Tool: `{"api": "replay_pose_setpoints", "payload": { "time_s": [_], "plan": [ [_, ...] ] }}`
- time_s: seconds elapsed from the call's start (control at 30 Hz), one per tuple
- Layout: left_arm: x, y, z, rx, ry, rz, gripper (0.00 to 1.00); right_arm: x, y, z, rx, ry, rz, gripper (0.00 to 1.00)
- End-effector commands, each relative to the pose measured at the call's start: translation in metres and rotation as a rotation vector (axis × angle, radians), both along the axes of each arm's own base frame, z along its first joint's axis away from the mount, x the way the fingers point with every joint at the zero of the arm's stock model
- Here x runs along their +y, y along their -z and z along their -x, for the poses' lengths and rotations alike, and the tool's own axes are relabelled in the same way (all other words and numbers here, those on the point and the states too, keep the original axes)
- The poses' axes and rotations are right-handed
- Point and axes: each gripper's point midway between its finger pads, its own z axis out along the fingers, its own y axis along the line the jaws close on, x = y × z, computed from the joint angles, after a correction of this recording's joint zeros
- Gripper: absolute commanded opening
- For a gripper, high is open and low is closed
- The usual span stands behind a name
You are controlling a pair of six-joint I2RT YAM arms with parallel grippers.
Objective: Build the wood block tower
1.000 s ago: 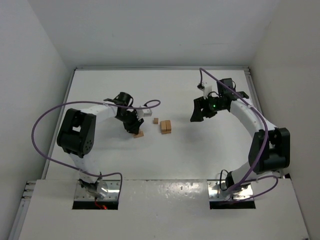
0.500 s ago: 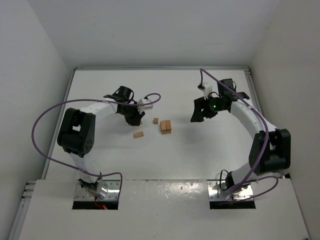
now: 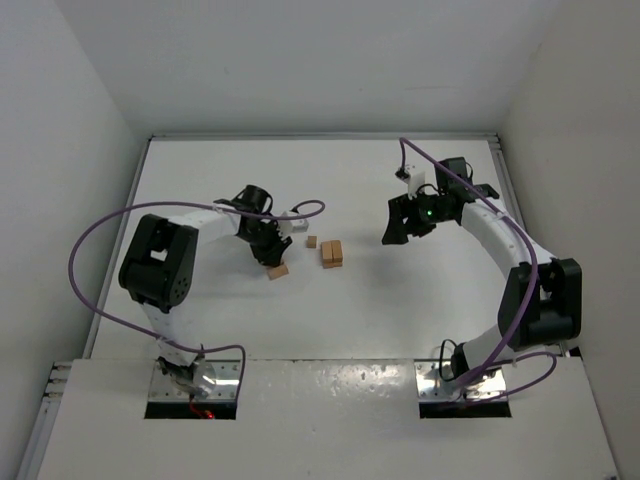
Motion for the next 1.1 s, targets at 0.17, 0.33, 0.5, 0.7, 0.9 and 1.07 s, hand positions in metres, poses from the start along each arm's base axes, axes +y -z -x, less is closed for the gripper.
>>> {"api": "replay_pose_setpoints", "payload": {
  "time_s": [0.17, 0.33, 0.5, 0.7, 0.9, 1.07],
  "plan": [
    [-0.031, -0.006, 0.045, 0.138, -0.069, 0.094, 0.16, 0.002, -0.014, -0.005, -0.061, -0.009, -0.008, 0.76],
    [-0.04, -0.01, 0.051, 0.192, -0.14, 0.129, 0.16, 0.002, -0.015, -0.005, -0.063, -0.011, -0.011, 0.77],
    [-0.037, -0.019, 0.053, 0.159, -0.134, 0.134, 0.19, 0.004, -0.017, -0.007, -0.072, -0.02, -0.011, 0.77],
    [-0.021, -0.016, 0.047, 0.118, -0.034, 0.017, 0.31, 0.005, -0.017, -0.007, -0.071, -0.024, -0.015, 0.79],
    [-0.023, -0.023, 0.052, 0.098, 0.1, 0.035, 0.45, 0.004, -0.018, -0.007, -0.074, -0.029, -0.007, 0.79],
    [-0.029, -0.025, 0.065, 0.151, 0.112, 0.067, 0.47, 0.004, -0.018, -0.008, -0.072, -0.024, -0.008, 0.79]
  ]
}}
